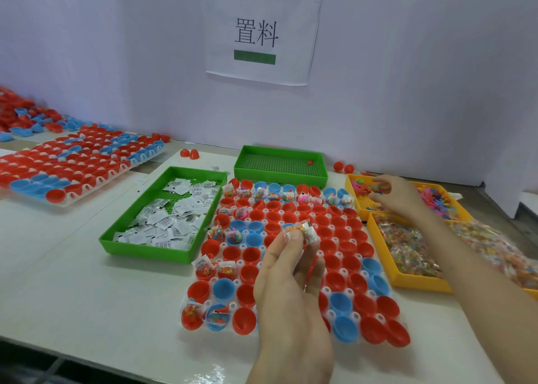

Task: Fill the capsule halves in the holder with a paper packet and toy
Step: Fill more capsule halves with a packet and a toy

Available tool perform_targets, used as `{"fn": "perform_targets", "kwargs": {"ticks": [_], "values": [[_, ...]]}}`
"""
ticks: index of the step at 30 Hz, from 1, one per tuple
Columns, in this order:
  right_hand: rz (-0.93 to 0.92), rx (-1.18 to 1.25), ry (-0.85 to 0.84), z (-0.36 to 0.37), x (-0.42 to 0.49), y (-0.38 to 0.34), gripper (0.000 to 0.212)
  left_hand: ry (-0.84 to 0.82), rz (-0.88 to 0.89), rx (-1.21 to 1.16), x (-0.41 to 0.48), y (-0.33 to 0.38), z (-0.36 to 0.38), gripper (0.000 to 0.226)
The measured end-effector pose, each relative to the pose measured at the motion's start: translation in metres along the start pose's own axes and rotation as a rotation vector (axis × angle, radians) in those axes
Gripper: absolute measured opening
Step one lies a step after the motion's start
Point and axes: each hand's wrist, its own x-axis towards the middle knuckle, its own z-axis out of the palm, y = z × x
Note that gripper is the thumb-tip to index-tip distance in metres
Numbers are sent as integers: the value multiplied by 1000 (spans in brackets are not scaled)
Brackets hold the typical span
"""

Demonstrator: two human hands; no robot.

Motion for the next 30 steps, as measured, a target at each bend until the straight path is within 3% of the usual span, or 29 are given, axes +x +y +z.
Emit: {"fn": "perform_targets", "kwargs": {"ticks": [2, 8, 11, 16, 19, 23, 26, 30], "values": [[-79, -69, -45, 5, 8, -5, 43, 62, -17, 7, 4, 2, 4, 5], [-66, -197, -57, 10, 14, -9, 11, 31, 8, -13, 9, 6, -3, 15], [-60, -202, -67, 8, 9, -3, 26, 41, 12, -24, 12, 8, -5, 14], [-12, -18, 18, -8, -1, -8, 15, 18, 3, -49, 14, 7, -5, 15], [-27, 306, 113, -23, -24, -39, 10, -50, 27, -77, 12, 8, -10, 30], [-263, 704, -76, -31, -94, -107, 8, -77, -1, -74, 16, 8, -7, 20], [-438, 798, -235, -26, -139, -143, 22, -129, 13, -60, 13, 6, -11, 33], [-524, 885, -331, -20, -164, -155, 31, -159, 61, -20, 13, 7, -16, 39]]}}
